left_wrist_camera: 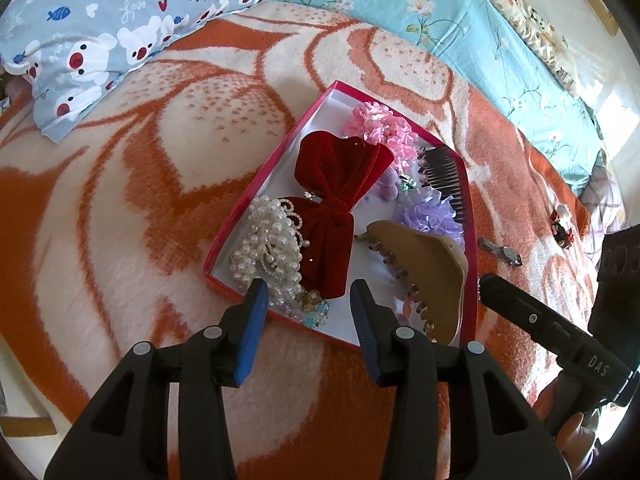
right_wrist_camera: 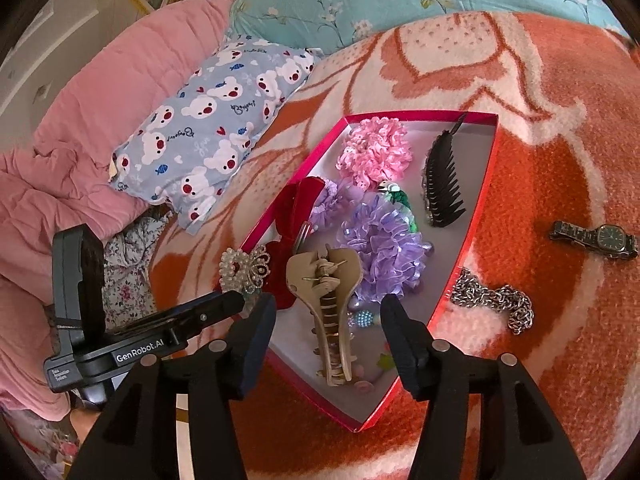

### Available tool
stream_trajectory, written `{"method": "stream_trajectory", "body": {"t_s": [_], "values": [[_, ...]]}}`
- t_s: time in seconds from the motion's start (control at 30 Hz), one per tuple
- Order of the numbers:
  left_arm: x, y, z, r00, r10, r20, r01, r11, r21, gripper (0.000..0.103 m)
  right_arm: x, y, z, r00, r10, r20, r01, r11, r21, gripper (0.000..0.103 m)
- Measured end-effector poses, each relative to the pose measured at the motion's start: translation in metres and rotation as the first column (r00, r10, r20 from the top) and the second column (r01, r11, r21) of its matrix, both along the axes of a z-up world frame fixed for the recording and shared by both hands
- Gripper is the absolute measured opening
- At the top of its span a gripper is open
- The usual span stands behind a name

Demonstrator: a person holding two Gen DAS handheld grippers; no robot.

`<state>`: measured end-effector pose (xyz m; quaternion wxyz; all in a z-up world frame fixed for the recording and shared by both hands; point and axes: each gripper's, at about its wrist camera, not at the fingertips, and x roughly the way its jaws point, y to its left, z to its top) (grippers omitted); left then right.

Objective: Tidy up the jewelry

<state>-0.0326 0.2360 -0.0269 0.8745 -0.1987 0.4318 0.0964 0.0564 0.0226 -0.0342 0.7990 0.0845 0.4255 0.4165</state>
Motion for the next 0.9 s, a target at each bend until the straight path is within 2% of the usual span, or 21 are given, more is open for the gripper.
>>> {"method": "stream_trajectory", "body": {"t_s": [0.1, 0.43, 0.9], "values": [[-0.005, 0.001, 0.000, 1.000, 0.023, -0.009, -0.022, 0.999, 0.024, 0.055, -0.001, -0.002, 0.002, 1.000, -0.007, 0.003, 0.007, 1.000, 0.007, 0.057], [-0.021, 0.014, -0.007, 0.998, 0.061, -0.024, -0.061, 0.998, -0.008, 0.055, -0.005, -0.006, 0.006, 1.000, -0.016, 0.007, 0.015, 1.000, 0.026, 0.058], [-0.028, 0.011, -0.002, 0.998, 0.056, -0.014, -0.057, 0.998, -0.009, 0.055, -0.008, -0.022, 0.012, 0.999, -0.047, -0.001, 0.047, 0.997, 0.053, 0.063]]}}
